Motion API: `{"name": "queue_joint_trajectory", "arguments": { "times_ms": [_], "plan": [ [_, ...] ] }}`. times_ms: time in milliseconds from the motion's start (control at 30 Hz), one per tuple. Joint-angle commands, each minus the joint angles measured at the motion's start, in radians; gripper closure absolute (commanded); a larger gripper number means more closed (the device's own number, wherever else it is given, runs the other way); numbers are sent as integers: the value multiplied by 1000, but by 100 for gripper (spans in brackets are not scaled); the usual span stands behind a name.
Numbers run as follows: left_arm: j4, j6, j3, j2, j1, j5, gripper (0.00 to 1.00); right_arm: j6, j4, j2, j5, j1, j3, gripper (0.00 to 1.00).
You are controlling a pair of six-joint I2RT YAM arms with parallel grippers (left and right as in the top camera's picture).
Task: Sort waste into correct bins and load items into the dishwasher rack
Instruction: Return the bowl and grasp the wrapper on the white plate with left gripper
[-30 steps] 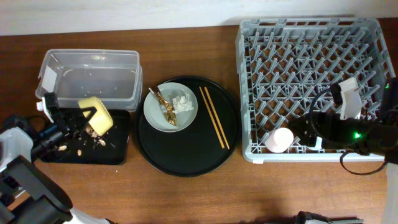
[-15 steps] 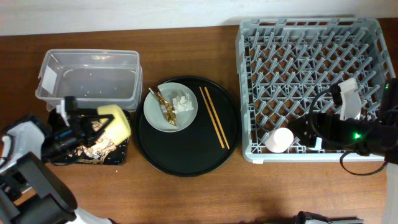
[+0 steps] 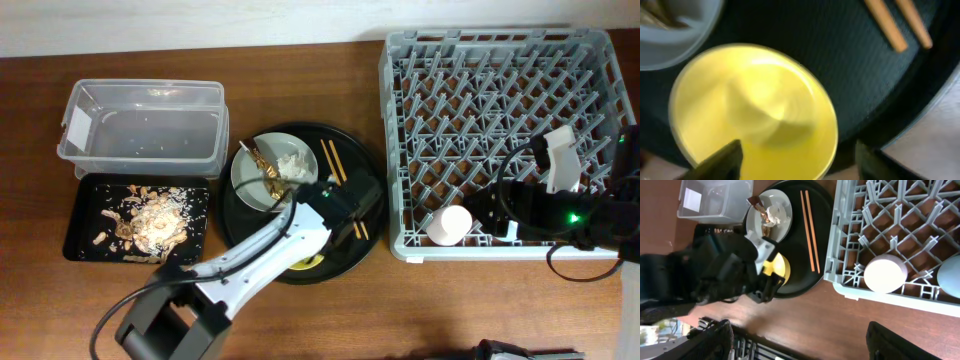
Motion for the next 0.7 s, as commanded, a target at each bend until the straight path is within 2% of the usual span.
{"name": "queue_joint_trajectory", "arguments": {
  "times_ms": [0, 33, 67, 100, 167, 200, 233, 267, 300, 333, 433, 467, 500, 600, 633, 667],
  "plan": [
    [-50, 127, 236, -6, 35, -213, 17, -8, 1, -2, 3, -3, 7, 14],
    [32, 213, 262, -5, 98, -225, 18, -8, 2, -2, 3, -3, 7, 14],
    [142, 280, 262, 30, 200, -120, 19, -8, 2, -2, 3, -3, 7, 14],
    [207, 293, 262, 97, 286, -6, 22, -8, 2, 2, 3, -3, 7, 14],
    [262, 293, 262, 216, 360, 129, 26, -8, 2, 15, 2, -3, 7, 14],
    [279, 293, 262, 294, 379, 137, 27, -8, 2, 26, 2, -3, 7, 14],
    [289, 293, 262, 343, 379, 142, 33, -8, 2, 37, 2, -3, 7, 14],
    [290, 293, 262, 357, 374, 149, 44, -7, 1, 42, 2, -3, 7, 14],
    [288, 293, 264, 353, 365, 161, 79, -7, 1, 43, 2, -3, 7, 14],
    [250, 292, 295, 344, 366, 163, 100, -8, 0, 43, 2, -3, 7, 14],
    [-60, 292, 617, 294, 404, 145, 100, -7, -4, 43, 2, -3, 7, 14],
    [-135, 292, 715, 276, 441, 89, 100, -7, -8, 43, 2, -3, 7, 14],
    [-177, 292, 789, 261, 518, 31, 100, -7, -10, 43, 2, -3, 7, 14],
    [-113, 259, 790, 264, 742, 23, 100, -7, -10, 43, 2, -3, 7, 14],
    [-62, 251, 790, 273, 819, 48, 87, -7, -10, 43, 2, -3, 7, 14],
    [-29, 286, 790, 291, 864, 142, 13, -7, -10, 43, 2, -3, 7, 14]
  ]
}}
